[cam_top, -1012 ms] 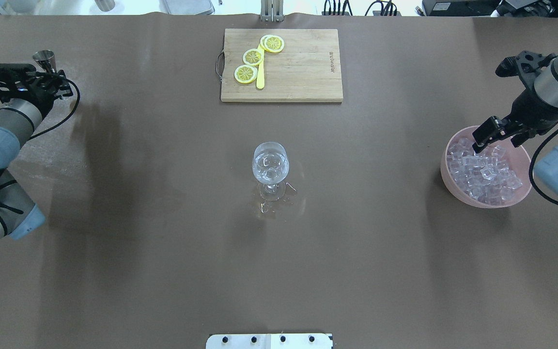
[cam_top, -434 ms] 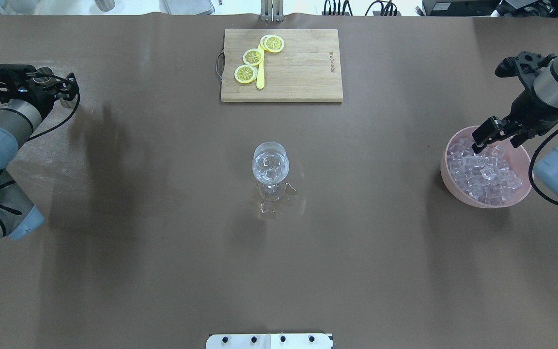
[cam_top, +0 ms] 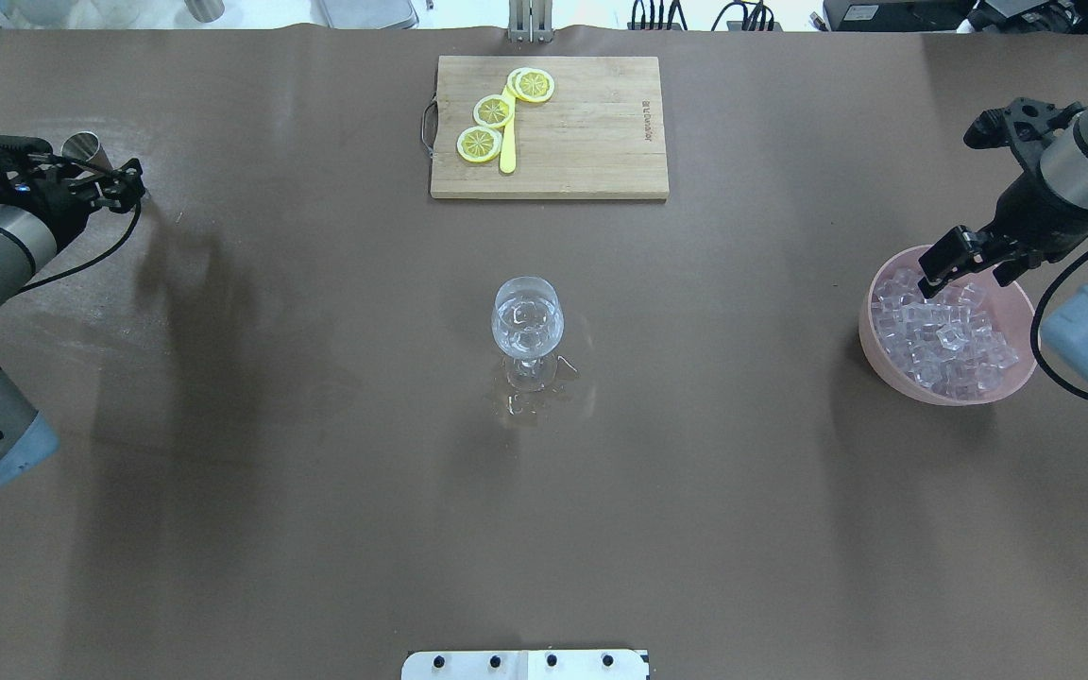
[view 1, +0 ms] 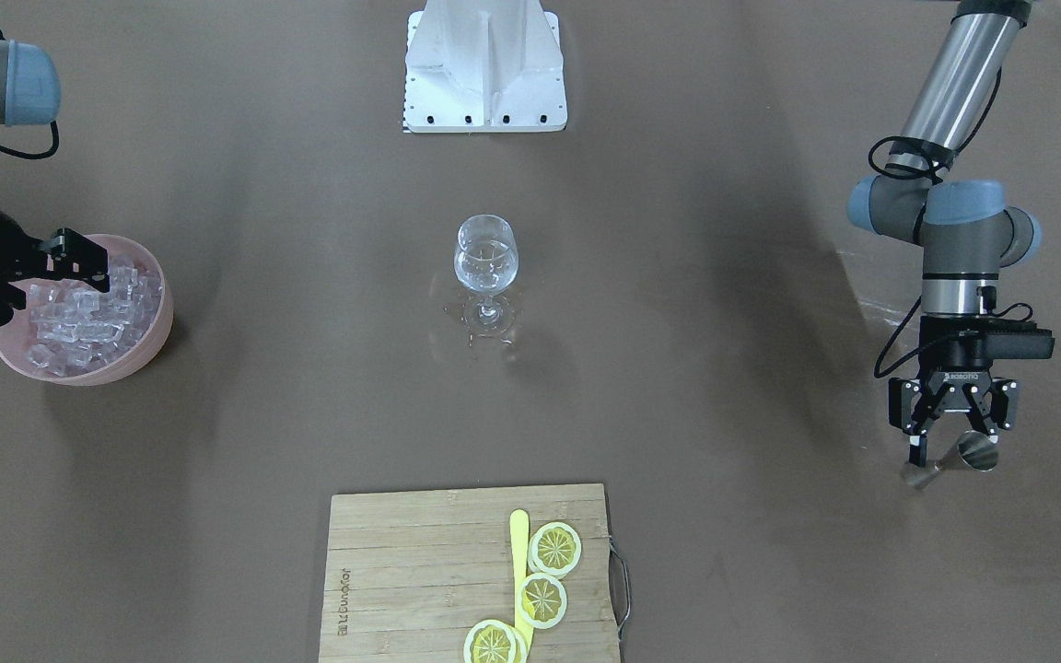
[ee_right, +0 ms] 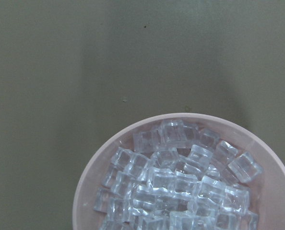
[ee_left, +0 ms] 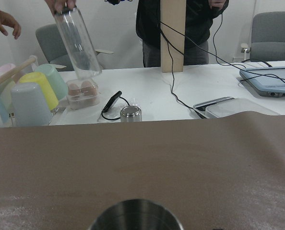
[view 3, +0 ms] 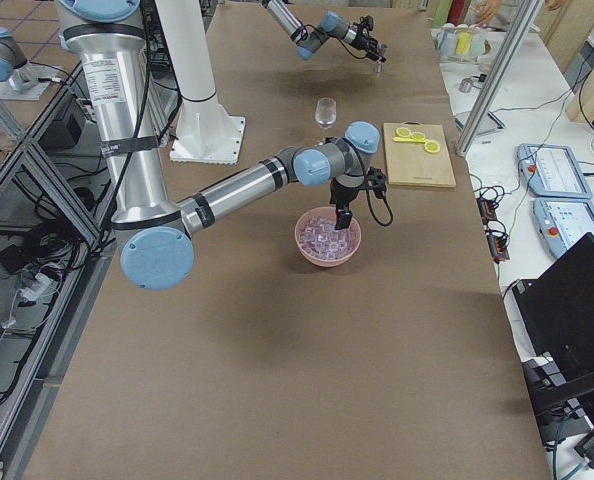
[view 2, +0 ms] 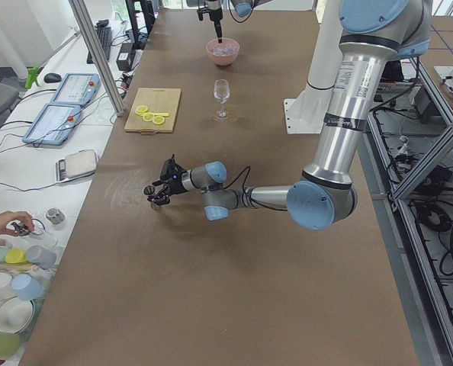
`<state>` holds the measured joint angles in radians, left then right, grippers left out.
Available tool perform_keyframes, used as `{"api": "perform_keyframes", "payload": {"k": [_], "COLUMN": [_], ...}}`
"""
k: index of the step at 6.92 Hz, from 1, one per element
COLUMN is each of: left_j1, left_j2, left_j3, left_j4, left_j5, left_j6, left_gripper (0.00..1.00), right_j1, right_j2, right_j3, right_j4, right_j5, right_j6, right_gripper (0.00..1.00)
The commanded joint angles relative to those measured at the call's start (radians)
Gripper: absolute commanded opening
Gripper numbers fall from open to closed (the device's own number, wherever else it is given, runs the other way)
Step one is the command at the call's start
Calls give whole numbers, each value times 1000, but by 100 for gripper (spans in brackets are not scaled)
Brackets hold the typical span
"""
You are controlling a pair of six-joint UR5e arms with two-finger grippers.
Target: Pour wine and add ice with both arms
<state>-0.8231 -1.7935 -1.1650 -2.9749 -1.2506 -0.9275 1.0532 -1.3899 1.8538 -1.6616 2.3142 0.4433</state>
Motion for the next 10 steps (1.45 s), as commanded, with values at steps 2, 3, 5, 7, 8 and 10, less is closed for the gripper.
{"api": "perform_keyframes", "payload": {"k": [2,3,5,7,8,10], "left_j1": [-2,-26,-195,-200,-202,-202], "left_j2": [161,189,186,183,183,178], "left_j3": [-120,-163,-176,-177,-177,-177], "left_j4": [-44,-44,-18,-18,-18,-18], "left_j5": [-97,-198,-524,-533,-533,-532], "left_j6": [25,25,22,21,21,21], "left_gripper": [79,79,79,79,79,79], "right_j1": [2,-1,-24,-48,-52,-70], "right_j2": [-1,-1,-11,-17,-14,-27], "right_j3": [27,27,24,7,-10,-16], "right_j4": [-9,-9,0,0,-1,-1], "right_j5": [-1,-12,-68,-88,-90,-85], "right_j6": [2,2,21,28,25,29], "right_gripper": [100,100,100,100,97,90]}}
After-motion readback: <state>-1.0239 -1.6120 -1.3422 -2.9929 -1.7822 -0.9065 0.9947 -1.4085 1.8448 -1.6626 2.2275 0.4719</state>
